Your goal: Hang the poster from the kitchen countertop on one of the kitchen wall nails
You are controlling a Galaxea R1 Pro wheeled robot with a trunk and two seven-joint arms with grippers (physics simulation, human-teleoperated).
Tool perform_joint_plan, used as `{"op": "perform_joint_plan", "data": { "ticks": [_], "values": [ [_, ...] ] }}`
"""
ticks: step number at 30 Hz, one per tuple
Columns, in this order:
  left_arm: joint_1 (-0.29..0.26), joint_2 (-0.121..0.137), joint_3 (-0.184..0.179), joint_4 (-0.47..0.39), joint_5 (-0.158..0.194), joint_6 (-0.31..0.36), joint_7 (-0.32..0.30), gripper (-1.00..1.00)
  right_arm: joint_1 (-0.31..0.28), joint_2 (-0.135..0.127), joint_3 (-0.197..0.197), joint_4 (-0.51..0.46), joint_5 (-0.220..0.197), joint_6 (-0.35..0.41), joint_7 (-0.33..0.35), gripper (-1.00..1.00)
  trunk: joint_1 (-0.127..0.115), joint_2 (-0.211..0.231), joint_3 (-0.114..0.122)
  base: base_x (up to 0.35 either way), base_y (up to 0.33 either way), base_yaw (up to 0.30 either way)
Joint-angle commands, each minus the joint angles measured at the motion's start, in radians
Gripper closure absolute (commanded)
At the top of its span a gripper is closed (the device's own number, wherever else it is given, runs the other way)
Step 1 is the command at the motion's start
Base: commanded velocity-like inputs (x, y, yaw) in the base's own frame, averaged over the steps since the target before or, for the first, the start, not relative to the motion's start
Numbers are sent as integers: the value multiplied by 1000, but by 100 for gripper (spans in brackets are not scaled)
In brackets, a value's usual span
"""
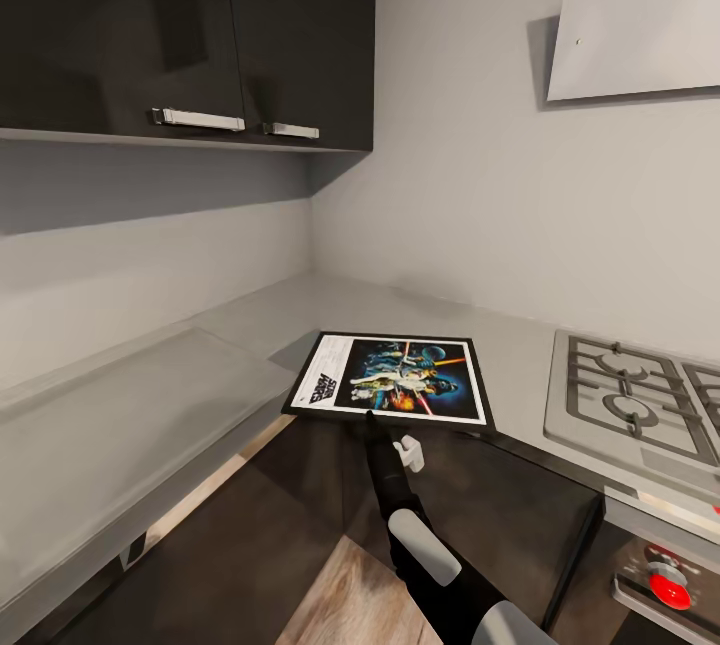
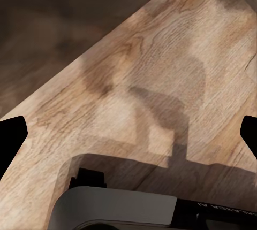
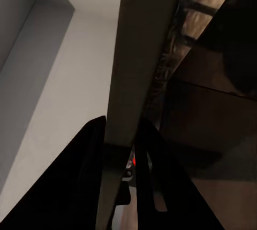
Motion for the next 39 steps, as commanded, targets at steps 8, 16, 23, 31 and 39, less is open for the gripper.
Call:
{"op": "perform_joint_plan", "data": {
  "ticks": [8,16,23,31,39],
  "values": [
    [1,0,4,-2,10,3,-10,-100,-1,0,5,1,-13,-4,8,100,0,-1,-1,0,0,0],
    [1,0,3,-2,10,3,-10,-100,-1,0,5,-1,-13,-4,10,100,0,-1,-1,0,0,0],
    [1,0,3,-2,10,3,-10,-100,-1,0,5,-4,-13,-5,10,100,-23,41,18,0,0,0],
    [1,0,3,-2,10,3,-10,-100,-1,0,5,-7,-11,-6,11,100,-54,97,43,0,0,0],
    [1,0,3,-2,10,3,-11,-100,-1,0,5,-8,-10,-6,14,100,-73,132,59,0,0,0]
  ]
}}
